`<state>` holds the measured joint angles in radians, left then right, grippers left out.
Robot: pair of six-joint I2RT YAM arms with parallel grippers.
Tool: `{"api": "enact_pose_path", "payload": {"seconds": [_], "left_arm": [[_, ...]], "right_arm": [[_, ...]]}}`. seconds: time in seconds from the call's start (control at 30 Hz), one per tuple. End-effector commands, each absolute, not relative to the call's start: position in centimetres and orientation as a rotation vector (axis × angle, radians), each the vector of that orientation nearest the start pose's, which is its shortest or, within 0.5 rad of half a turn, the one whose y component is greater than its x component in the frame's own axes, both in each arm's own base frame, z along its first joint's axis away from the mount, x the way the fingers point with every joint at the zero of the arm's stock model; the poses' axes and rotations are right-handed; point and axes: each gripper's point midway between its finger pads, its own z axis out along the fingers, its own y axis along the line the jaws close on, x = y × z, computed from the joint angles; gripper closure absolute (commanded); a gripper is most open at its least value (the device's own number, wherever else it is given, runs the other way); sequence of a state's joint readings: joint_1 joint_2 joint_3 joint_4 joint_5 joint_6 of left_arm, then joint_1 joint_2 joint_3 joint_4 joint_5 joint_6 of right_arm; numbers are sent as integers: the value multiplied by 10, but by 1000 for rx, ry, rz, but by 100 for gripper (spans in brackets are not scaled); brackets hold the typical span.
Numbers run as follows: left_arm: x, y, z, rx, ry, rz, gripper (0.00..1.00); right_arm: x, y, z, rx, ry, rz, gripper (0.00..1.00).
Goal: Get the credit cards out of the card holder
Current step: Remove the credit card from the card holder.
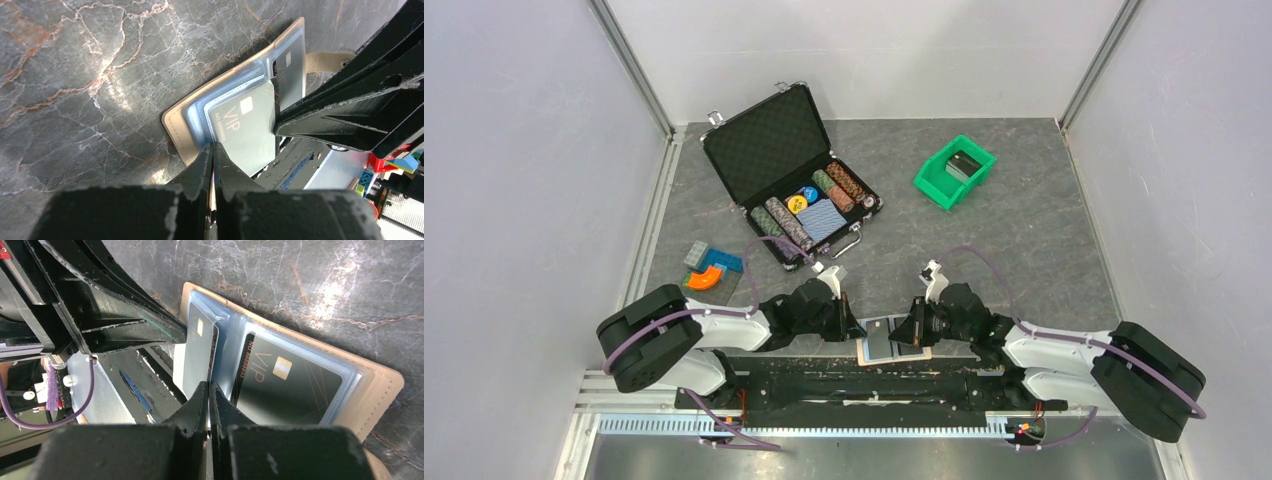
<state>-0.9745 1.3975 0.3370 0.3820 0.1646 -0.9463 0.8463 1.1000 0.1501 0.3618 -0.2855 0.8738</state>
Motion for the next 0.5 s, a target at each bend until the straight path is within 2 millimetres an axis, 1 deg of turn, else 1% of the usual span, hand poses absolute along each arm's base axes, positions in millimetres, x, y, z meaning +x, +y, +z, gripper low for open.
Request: {"api": "enact_pose_path", "payload": {"seconds": [0.0,0.13,0.3,0.47], "left_arm": [[123,-276,-12,95,2627,-955,93],[124,-276,-14,91,2633,-940,93],[124,-274,-20,96,2656,-907,93],[125,-278,-19,102,2658,-912,93]], "right_arm": [[119,264,48,-218,2336,1301,100],[121,259,47,-201,2328,1299,100],[126,249,44,-179,2335,1274,100],[127,245,46,-224,2336,1265,100]]}}
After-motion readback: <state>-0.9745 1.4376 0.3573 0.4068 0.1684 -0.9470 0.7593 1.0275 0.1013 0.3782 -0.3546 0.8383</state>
